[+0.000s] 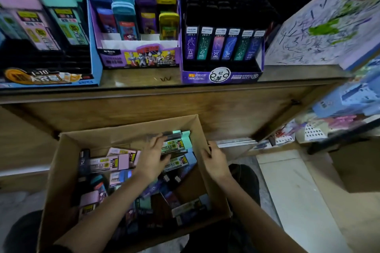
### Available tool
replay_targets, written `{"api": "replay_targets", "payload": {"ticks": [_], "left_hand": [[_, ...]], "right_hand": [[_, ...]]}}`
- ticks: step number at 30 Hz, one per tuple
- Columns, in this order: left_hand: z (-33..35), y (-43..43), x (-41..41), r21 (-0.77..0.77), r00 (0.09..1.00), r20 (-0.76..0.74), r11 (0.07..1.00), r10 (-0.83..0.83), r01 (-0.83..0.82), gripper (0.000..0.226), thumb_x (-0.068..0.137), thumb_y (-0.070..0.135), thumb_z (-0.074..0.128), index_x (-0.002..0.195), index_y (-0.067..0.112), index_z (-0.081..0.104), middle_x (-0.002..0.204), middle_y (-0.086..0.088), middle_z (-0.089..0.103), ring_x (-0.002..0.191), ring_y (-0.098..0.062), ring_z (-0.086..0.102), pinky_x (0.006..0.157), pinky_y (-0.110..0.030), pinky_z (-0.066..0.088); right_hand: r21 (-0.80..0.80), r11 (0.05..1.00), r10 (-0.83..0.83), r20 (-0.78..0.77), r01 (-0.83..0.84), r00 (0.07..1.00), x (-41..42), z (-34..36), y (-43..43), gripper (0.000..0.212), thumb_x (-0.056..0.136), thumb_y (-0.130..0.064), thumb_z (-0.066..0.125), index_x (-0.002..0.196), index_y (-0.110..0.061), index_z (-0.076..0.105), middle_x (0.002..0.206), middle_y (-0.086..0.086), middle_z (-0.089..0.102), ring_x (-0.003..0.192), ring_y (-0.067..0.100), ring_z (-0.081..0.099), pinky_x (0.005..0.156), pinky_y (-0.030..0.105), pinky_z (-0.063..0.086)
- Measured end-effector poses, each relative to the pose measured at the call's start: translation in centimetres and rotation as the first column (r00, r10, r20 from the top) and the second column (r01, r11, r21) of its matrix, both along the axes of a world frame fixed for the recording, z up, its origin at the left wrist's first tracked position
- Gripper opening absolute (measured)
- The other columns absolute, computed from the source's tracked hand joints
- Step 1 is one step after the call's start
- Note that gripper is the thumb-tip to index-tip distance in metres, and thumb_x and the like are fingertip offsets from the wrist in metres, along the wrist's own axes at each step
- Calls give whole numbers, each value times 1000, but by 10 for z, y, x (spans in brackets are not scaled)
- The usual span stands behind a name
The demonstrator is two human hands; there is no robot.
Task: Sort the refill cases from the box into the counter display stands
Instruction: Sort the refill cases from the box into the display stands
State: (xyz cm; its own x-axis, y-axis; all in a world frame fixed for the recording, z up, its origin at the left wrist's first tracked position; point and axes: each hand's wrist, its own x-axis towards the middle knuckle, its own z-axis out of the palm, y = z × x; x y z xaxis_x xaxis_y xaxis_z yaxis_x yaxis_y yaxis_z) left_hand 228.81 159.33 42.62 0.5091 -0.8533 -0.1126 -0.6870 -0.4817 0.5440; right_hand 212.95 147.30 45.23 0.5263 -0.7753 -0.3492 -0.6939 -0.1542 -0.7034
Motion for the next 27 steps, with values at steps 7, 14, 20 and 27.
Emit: {"api": "replay_targets", "payload": {"ticks": [7,14,20,27], "left_hand": [[-30,-30,3,150,970,242,989,-29,-8,74,88,40,58,146,10,22,137,-7,36,128,-26,33,110,-36,25],[-37,-34,7,179,948,315,984,-52,-6,70,76,55,67,129,15,44,122,-7,41,111,-25,39,96,-35,34],[-39,-36,10,253,977,186,966,-102,53,70,73,62,65,119,17,39,125,-5,49,117,-25,43,97,-36,34],[-42,-30,12,385,960,193,916,-202,115,90,74,74,52,141,18,27,133,-7,38,120,-28,34,102,-38,30]], "right_hand": [[-51,998,32,7,-31,999,-3,1,-1,27,99,-18,43,124,-11,48,113,7,61,104,22,58,77,24,39],[-46,999,15,48,-13,999,-5,-1,0,27,98,-17,43,124,-12,50,110,5,61,100,18,57,78,24,40],[-40,999,14,75,-11,997,-5,-4,0,27,98,-15,44,124,-11,50,110,7,61,100,21,57,77,25,41],[-46,999,21,89,-17,996,-5,-5,0,28,98,-16,44,125,-12,49,111,6,61,99,20,57,78,27,42]]}}
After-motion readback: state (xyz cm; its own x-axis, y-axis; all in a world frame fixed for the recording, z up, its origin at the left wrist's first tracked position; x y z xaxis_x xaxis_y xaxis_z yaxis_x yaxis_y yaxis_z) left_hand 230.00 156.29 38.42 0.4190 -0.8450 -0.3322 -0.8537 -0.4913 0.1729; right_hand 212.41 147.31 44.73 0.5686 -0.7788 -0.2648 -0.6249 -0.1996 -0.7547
